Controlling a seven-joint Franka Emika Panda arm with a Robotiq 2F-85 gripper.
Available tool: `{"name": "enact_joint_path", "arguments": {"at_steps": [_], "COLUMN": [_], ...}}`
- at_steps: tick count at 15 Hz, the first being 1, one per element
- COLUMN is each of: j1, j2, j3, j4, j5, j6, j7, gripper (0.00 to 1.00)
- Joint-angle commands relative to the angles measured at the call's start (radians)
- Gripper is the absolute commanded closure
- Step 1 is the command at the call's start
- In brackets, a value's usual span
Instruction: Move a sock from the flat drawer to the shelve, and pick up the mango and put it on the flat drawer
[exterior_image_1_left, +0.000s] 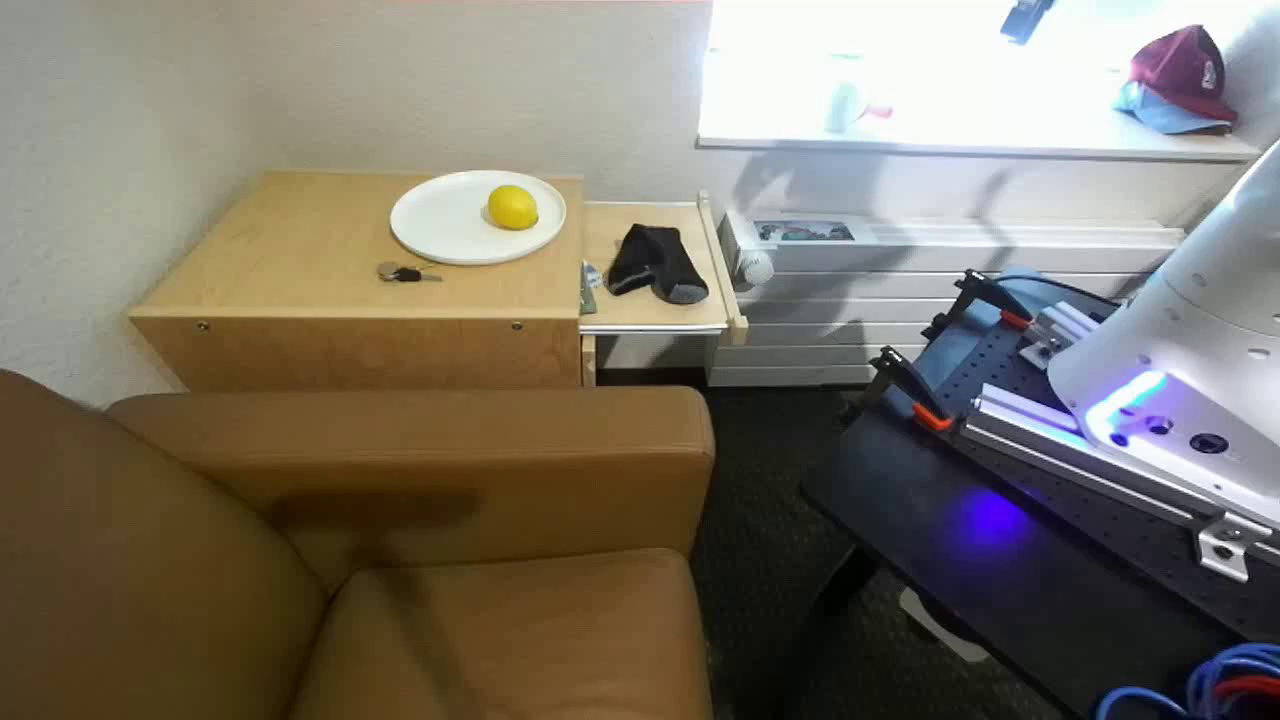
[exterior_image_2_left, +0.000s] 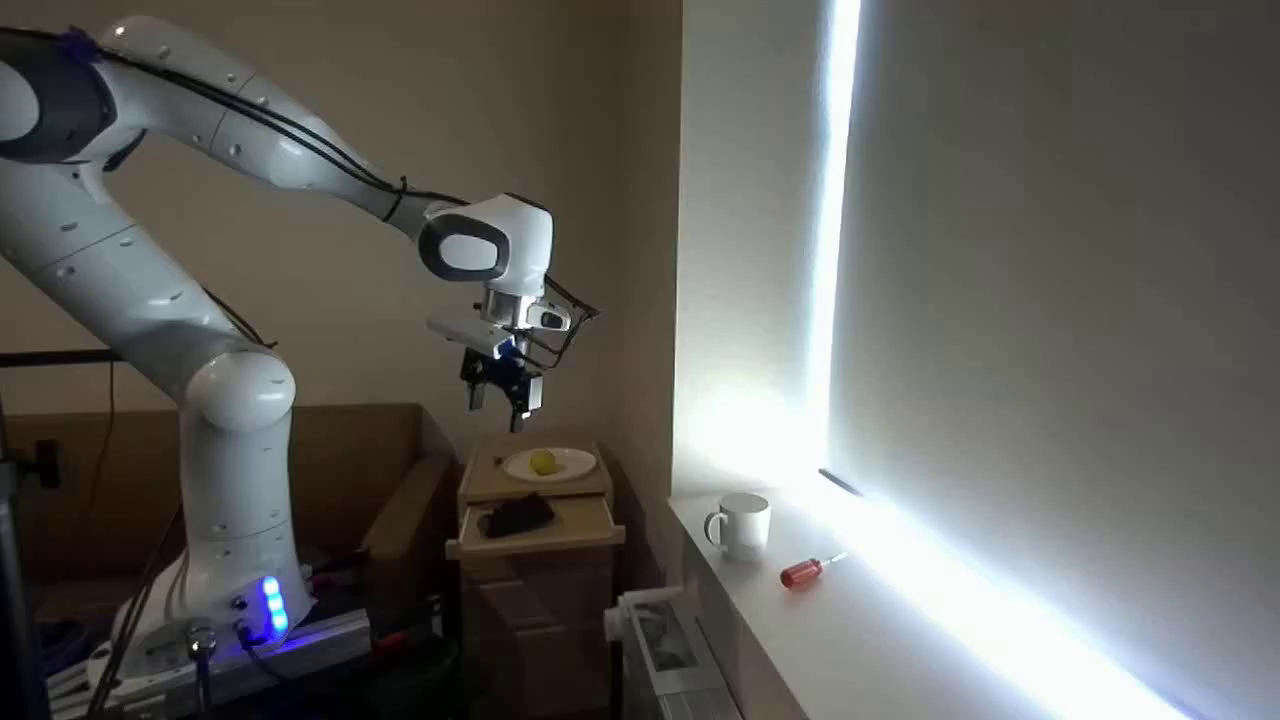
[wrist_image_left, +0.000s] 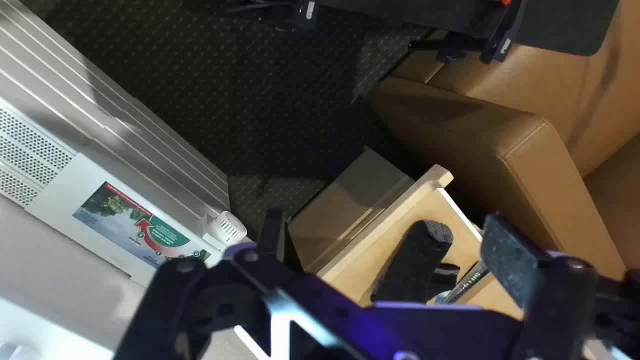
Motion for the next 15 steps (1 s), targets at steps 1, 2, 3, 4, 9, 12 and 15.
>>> {"name": "enact_joint_path", "arguments": {"at_steps": [1,2,3,4,9,12,15], "j1": [-0.034,-0.028,0.005,0.021,0.213,0.289,0.305], "j2": [0.01,0.015,0.007,-0.009,0.065,0.133,0.114], "j3": [0.032,0.073,0.109,0.15,0.348,0.447,0.464], "j4": [0.001,-0.038,-0.079,-0.115,-0.141,-0.137,-0.134], "j5": [0.022,0.01,0.036,0.041,0.204,0.27,0.252], "j6": [0.0,0.062,0.066,0.085,0.22,0.416,0.403], "j7": [-0.019,0.021,0.041,0.062,0.176,0.279,0.304], "gripper": [0.0,0.0,0.0,0.0,0.0,0.0,0.0]}}
